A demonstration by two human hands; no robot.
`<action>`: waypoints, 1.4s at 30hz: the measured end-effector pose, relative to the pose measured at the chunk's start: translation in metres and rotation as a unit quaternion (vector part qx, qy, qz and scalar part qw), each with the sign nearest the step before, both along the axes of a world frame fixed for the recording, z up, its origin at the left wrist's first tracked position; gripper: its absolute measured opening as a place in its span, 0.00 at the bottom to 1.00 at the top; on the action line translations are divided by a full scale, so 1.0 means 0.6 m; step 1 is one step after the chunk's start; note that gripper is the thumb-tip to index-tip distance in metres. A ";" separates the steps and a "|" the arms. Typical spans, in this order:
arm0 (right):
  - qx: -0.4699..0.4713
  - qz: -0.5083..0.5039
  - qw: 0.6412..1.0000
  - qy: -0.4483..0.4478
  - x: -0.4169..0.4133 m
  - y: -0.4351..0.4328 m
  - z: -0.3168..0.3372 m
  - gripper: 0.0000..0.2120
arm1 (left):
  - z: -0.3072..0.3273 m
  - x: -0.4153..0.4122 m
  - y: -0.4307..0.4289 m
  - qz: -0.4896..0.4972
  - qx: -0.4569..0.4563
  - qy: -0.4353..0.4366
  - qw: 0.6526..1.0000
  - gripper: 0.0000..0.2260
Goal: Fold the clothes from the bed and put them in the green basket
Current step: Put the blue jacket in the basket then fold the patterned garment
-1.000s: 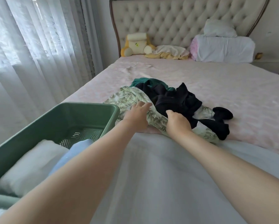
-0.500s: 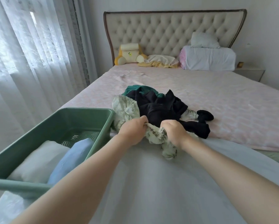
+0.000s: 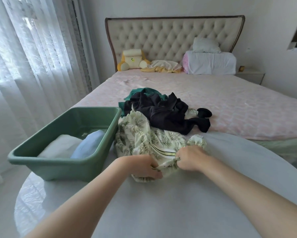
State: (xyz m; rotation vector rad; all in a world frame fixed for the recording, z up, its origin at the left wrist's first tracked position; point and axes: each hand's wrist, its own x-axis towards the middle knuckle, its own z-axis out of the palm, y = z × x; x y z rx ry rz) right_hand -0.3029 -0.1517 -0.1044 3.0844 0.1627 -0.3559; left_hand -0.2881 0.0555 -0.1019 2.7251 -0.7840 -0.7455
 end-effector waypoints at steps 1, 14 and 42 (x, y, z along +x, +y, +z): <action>0.004 -0.009 0.999 0.030 -0.011 0.000 -0.006 0.05 | 0.000 -0.007 0.002 0.007 -0.025 -0.004 1.000 0.19; 0.272 -0.030 0.959 -0.076 -0.017 -0.001 -0.017 0.15 | -0.036 0.012 0.045 0.066 0.006 -0.141 0.988 0.26; 0.244 -0.136 0.951 -0.131 0.383 -0.055 0.014 0.18 | 0.018 0.389 -0.115 0.113 0.059 -0.312 0.941 0.09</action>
